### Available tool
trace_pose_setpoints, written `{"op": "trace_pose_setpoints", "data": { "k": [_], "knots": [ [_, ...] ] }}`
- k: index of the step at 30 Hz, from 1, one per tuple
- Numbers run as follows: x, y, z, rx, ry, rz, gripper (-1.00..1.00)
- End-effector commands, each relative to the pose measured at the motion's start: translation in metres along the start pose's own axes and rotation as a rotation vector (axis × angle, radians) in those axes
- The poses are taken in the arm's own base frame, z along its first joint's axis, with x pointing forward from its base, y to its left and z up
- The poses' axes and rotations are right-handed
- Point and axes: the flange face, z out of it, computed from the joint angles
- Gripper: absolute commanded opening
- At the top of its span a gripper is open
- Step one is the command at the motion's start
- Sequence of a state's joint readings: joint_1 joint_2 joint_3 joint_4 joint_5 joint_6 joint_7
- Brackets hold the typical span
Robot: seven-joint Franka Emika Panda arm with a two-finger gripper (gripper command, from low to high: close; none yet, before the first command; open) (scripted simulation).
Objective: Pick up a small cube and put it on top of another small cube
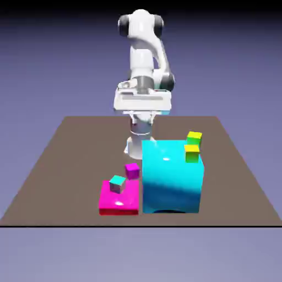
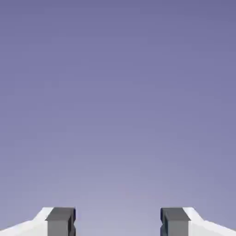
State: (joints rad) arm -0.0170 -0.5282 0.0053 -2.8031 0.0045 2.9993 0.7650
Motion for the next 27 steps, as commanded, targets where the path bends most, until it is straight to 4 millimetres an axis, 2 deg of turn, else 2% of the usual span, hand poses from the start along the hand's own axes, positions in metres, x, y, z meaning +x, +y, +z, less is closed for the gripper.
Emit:
{"op": "trace_pose_setpoints", "data": {
  "k": [1,4,7,10,13,20,27],
  "knots": [
    [0.003,0.016,0.015,-0.052,-0.05,0.062,0.0],
    [0.006,0.068,0.057,-0.202,-0.202,0.248,0.0],
    [-0.001,0.121,0.09,-0.341,-0.351,0.438,0.0],
    [-0.014,0.173,0.115,-0.465,-0.495,0.633,0.0],
    [-0.033,0.223,0.131,-0.573,-0.632,0.833,0.0],
    [-0.083,0.32,0.143,-0.738,-0.905,1.323,0.0],
    [-0.122,0.392,0.134,-0.753,-1.072,1.83,0.0]
  ]
}}
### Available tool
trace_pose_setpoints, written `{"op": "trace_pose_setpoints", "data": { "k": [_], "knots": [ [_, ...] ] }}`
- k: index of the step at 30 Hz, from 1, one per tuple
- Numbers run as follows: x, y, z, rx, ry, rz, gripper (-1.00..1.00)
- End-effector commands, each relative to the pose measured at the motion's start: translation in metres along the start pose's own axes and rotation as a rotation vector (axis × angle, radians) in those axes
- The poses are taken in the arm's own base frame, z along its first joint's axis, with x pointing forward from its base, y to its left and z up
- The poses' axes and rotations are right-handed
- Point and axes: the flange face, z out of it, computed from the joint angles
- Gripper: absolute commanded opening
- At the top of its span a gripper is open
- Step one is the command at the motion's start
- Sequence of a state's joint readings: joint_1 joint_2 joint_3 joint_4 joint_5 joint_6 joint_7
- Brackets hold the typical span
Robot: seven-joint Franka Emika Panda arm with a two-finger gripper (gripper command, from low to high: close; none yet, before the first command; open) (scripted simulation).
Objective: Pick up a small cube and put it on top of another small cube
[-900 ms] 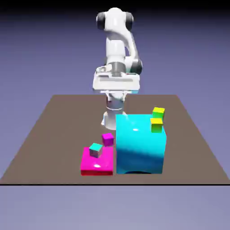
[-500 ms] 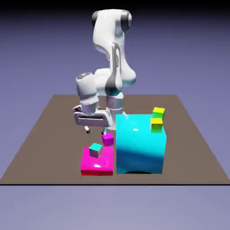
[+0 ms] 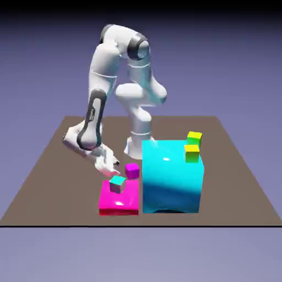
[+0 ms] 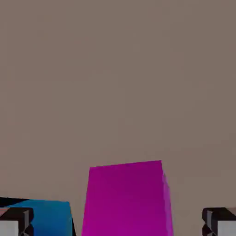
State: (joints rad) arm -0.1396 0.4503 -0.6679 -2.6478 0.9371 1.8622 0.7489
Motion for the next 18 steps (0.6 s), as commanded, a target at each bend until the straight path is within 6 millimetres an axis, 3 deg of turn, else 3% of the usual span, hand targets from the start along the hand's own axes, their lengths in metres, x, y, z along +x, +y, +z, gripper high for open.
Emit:
{"op": "trace_pose_setpoints", "data": {
  "k": [1,8,18],
  "knots": [
    [0.01,0.001,-0.001,0.008,-0.047,0.05,0.0],
    [0.068,0.011,-0.013,0.12,-0.363,0.315,0.0],
    [0.085,0.055,0.048,0.233,-0.769,0.409,0.0]
  ]
}}
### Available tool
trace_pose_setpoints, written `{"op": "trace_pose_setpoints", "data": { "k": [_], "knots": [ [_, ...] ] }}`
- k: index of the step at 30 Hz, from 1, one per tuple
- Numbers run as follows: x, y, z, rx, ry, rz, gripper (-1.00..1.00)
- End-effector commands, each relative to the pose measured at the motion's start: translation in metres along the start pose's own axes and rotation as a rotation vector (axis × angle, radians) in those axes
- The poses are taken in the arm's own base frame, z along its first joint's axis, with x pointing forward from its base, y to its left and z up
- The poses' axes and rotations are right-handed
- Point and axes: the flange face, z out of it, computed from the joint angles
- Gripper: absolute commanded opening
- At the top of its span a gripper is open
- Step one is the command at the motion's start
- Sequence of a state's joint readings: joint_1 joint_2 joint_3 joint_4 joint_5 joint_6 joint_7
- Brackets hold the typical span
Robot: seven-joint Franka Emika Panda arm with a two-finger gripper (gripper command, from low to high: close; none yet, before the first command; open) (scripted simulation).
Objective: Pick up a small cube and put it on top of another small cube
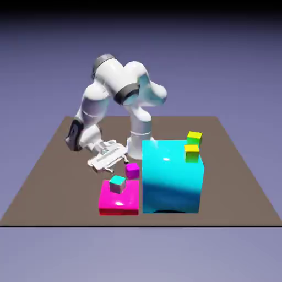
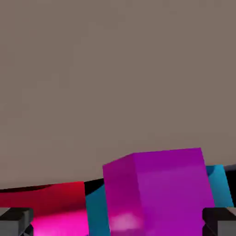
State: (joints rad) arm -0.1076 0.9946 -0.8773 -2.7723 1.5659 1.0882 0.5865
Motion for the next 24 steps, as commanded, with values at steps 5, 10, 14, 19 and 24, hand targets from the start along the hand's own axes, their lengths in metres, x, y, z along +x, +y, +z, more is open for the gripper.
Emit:
{"op": "trace_pose_setpoints", "data": {
  "k": [5,10,14,19,24],
  "knots": [
    [0.018,0.016,-0.004,0.102,-0.178,-0.034,0.0],
    [0.049,0.06,0.015,0.147,-0.295,-0.046,0.0],
    [0.048,0.05,0.031,0.152,-0.296,-0.055,0.0],
    [0.045,0.037,0.065,0.155,-0.299,-0.053,-1.0],
    [0.048,0.052,0.028,0.152,-0.296,-0.055,-1.0]
  ]
}}
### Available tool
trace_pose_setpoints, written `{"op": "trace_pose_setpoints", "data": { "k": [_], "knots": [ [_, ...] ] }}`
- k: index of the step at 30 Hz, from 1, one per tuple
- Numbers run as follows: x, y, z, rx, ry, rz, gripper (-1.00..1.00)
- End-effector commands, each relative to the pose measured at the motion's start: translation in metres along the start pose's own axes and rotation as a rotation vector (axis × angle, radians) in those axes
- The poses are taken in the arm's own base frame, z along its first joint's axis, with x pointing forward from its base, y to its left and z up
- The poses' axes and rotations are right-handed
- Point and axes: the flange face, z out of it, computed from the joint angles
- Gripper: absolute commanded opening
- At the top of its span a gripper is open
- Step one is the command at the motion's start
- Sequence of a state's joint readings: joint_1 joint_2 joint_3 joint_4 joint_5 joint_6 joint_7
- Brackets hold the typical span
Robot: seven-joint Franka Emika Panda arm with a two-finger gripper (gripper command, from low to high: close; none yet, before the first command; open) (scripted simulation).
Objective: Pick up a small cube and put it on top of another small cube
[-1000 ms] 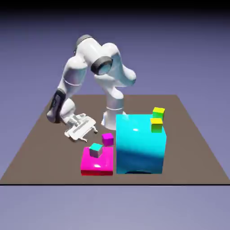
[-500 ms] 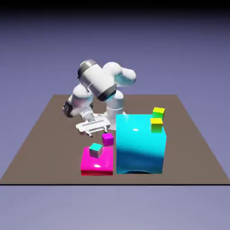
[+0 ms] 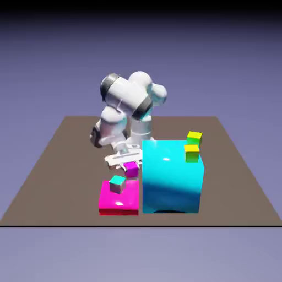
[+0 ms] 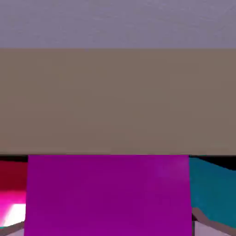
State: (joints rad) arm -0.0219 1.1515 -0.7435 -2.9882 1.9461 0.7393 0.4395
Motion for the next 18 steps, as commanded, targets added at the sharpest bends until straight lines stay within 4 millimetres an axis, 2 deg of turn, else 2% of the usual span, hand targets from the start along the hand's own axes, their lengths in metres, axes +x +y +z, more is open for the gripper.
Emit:
{"op": "trace_pose_setpoints", "data": {
  "k": [1,2,3,7,10,13,18],
  "knots": [
    [-0.003,0.003,-0.009,0.001,0.0,0.001,-1.0],
    [-0.009,0.003,-0.015,-0.005,-0.011,-0.007,-1.0],
    [-0.018,-0.004,-0.009,-0.043,-0.019,-0.001,-1.0],
    [-0.044,-0.028,0.029,-0.237,0.032,0.077,-1.0],
    [-0.074,-0.043,0.056,-0.365,0.1,0.095,-1.0],
    [-0.112,-0.056,0.079,-0.468,0.187,0.078,-1.0],
    [-0.189,-0.068,0.112,-0.566,0.365,-0.009,-1.0]
  ]
}}
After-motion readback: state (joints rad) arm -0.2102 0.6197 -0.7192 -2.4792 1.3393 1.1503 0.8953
